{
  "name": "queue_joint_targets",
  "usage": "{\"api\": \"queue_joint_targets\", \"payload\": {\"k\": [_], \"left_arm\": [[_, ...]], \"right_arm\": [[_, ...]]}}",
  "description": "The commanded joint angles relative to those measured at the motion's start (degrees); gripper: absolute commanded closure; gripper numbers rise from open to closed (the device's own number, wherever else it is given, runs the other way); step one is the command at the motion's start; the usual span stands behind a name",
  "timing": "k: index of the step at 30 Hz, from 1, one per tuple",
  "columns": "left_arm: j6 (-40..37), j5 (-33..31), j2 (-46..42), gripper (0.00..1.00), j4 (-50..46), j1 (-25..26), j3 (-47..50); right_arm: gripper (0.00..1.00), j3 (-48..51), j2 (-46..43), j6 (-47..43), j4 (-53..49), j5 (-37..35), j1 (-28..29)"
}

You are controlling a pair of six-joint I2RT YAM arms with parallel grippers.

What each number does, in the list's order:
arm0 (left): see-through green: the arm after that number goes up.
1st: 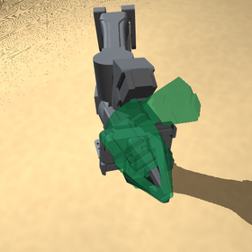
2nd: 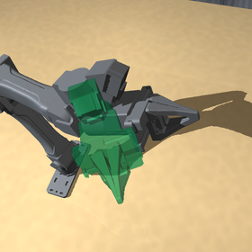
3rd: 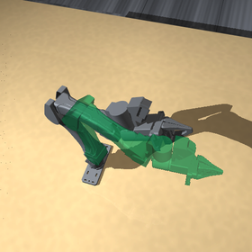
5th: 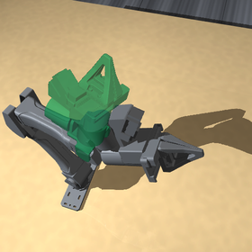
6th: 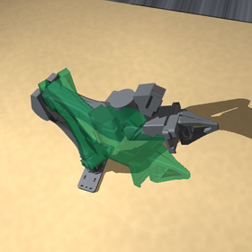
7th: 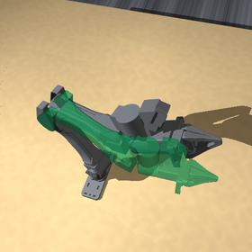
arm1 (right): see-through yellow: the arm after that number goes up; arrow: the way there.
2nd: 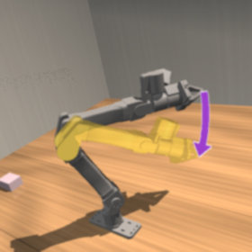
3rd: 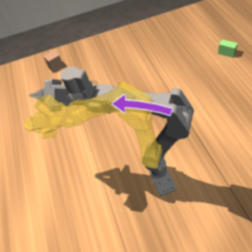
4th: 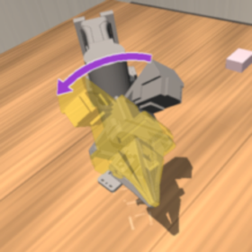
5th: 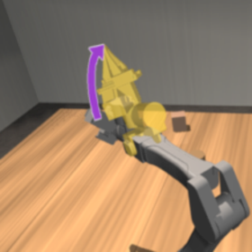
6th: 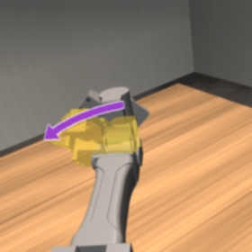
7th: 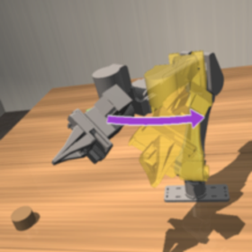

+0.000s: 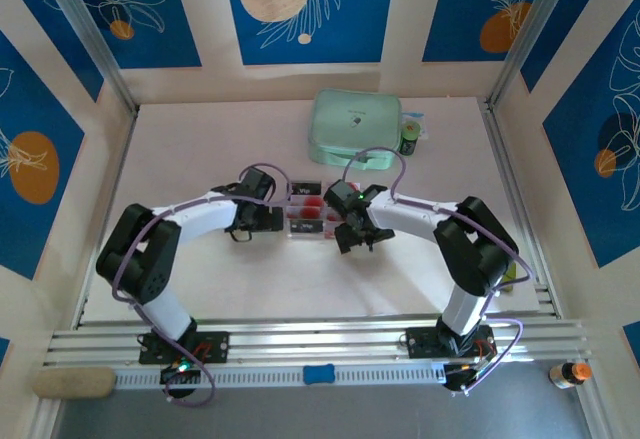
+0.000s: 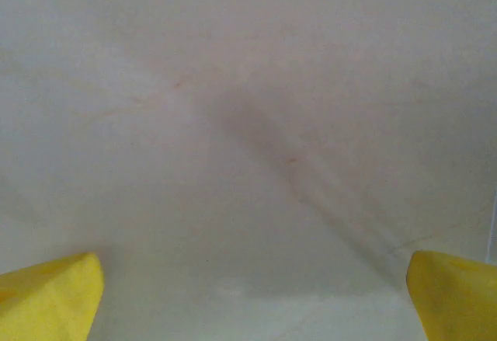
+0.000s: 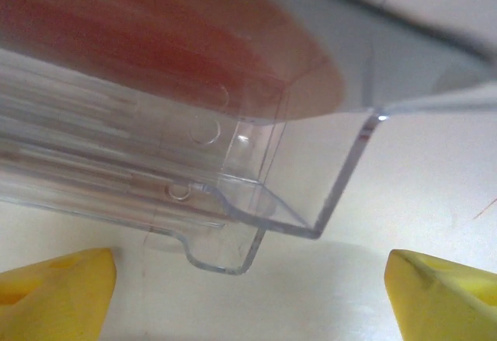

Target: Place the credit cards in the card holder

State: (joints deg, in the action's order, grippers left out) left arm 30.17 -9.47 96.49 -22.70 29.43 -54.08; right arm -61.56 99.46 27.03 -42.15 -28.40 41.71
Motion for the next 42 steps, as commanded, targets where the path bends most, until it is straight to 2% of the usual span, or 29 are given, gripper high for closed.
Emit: {"api": "queue_joint_targets", "payload": {"k": [1,16,25,30,37,42], "left_arm": [[0.6,0.5,2.5,0.00,0.6,1.0,-3.7],[-0.1,1.1,14.2,0.00,-0.6,2.9,-18.5],[-1.2,1.0,19.8,0.00,-2.0,3.4,-27.6],[-2.4,-0.9,19.2,0.00,-3.0,3.3,-28.3],[-4.1,-2.4,15.5,0.00,-2.6,2.6,-25.1],[-5.0,-2.8,12.0,0.00,-2.6,1.5,-22.7]], "right_arm": [[0.10,-2.7,1.6,0.2,-2.2,-1.7,-1.8],[0.10,-4.6,4.8,-0.8,-0.8,-2.9,-10.3],[0.10,-5.4,5.1,-2.1,0.1,-2.1,-13.2],[0.10,-4.7,0.7,-2.1,-1.6,-0.4,-12.8],[0.10,-0.2,-9.9,1.6,-6.8,1.0,-10.9],[0.10,4.1,-18.8,6.9,-8.7,3.6,-13.2]]}}
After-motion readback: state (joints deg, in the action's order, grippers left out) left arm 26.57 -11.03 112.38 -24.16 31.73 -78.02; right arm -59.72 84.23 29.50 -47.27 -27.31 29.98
